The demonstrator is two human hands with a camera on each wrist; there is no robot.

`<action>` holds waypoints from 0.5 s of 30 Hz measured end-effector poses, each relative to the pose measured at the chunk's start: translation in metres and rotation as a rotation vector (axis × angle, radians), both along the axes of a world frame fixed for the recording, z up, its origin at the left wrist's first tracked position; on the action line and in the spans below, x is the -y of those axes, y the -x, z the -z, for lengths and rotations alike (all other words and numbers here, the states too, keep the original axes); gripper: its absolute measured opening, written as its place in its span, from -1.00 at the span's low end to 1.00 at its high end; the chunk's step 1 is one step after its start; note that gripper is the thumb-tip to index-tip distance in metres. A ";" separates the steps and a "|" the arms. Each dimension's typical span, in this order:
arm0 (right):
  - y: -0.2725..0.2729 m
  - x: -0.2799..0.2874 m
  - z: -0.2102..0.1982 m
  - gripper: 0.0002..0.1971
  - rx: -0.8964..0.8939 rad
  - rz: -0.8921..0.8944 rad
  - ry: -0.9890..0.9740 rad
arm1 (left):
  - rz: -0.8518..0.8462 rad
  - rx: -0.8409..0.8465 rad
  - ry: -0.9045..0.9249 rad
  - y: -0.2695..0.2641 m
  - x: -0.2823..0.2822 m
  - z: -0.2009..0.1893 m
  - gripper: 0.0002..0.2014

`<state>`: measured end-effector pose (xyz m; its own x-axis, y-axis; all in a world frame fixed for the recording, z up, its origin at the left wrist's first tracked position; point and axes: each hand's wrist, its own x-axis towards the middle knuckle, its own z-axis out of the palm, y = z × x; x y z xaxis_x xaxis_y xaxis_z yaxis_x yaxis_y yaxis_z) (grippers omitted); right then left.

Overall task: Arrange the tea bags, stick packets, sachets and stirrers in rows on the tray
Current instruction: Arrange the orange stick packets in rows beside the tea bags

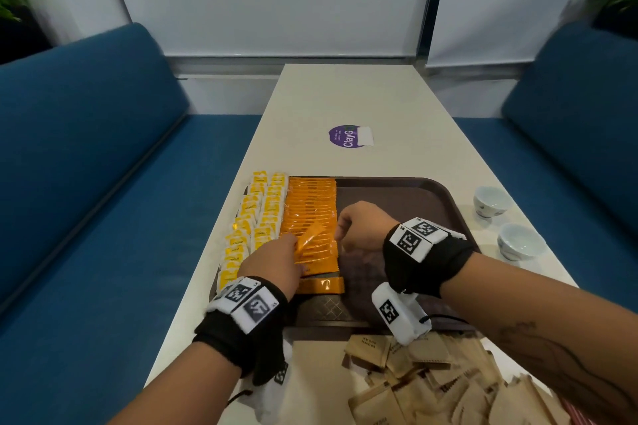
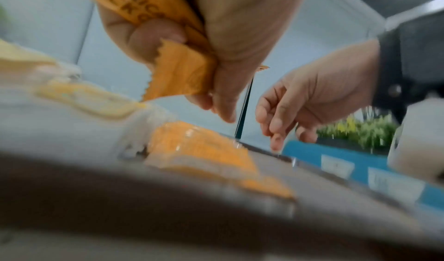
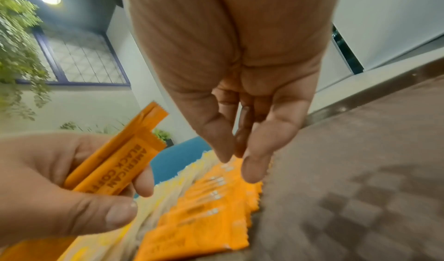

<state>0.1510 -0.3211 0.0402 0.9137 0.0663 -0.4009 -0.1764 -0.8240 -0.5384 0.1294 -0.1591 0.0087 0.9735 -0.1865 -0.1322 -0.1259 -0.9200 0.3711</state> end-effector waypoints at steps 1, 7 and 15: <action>0.002 0.001 -0.003 -0.85 0.054 -0.013 0.007 | -0.030 -0.012 0.125 0.004 -0.005 -0.005 -0.90; 0.036 0.002 -0.022 -0.91 0.237 -0.027 -0.209 | -0.129 -0.214 0.881 0.039 -0.040 -0.032 -0.63; 0.101 -0.036 -0.014 -0.88 0.063 0.098 -0.666 | -0.068 -0.500 1.205 0.070 -0.053 -0.008 -0.18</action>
<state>0.0503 -0.2852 0.0542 0.9483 0.1961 -0.2495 -0.1857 -0.2948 -0.9374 0.0593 -0.1063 0.0171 0.8801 -0.3933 -0.2659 0.2981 0.0221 0.9543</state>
